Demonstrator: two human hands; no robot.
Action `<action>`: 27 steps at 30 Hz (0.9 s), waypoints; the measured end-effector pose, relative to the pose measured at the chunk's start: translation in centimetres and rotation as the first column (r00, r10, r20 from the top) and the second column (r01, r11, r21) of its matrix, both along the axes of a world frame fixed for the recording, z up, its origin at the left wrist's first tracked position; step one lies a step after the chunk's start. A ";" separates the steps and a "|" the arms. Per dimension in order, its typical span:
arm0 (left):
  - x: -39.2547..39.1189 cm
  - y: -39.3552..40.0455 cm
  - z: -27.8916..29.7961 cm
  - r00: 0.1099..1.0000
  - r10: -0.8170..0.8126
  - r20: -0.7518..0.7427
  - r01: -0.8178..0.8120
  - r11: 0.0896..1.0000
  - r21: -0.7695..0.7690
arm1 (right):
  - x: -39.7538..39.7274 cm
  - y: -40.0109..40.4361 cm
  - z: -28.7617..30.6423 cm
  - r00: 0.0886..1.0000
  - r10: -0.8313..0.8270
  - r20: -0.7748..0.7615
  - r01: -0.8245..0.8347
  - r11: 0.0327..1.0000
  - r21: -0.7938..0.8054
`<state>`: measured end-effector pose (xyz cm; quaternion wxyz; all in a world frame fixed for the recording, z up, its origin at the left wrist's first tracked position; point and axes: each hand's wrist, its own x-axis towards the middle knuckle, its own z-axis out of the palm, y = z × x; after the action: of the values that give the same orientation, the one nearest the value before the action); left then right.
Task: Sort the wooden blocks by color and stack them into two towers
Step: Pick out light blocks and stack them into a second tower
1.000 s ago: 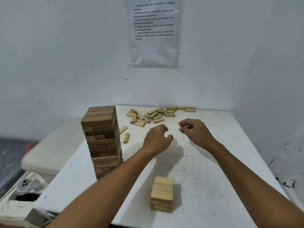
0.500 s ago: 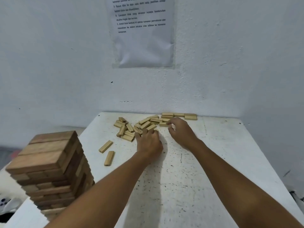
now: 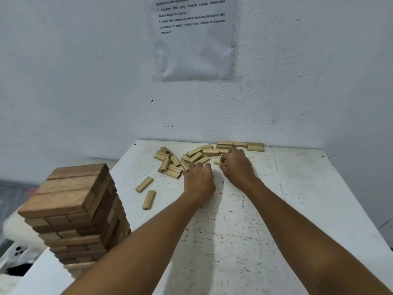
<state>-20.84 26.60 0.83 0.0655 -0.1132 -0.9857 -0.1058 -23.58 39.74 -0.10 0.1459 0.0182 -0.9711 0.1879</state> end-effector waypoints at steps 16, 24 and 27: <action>5.6 -1.3 1.7 0.979 -0.166 0.118 0.128 0.952 0.277 | 4.3 1.1 3.1 0.967 0.176 0.185 -0.130 0.963 -0.236; 10.1 -2.5 4.9 0.956 -0.292 0.011 0.273 0.906 0.324 | 6.6 0.0 4.7 0.960 0.258 0.110 -0.215 0.929 -0.302; 12.6 -3.6 5.8 0.942 -0.334 -0.017 0.319 0.882 0.346 | 7.5 -1.1 4.7 0.955 0.293 0.039 -0.269 0.916 -0.296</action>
<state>-8.25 22.98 6.67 0.0445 -0.2619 -0.9199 -0.2884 -16.08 38.60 4.62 0.0783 0.1282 -0.9258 0.3468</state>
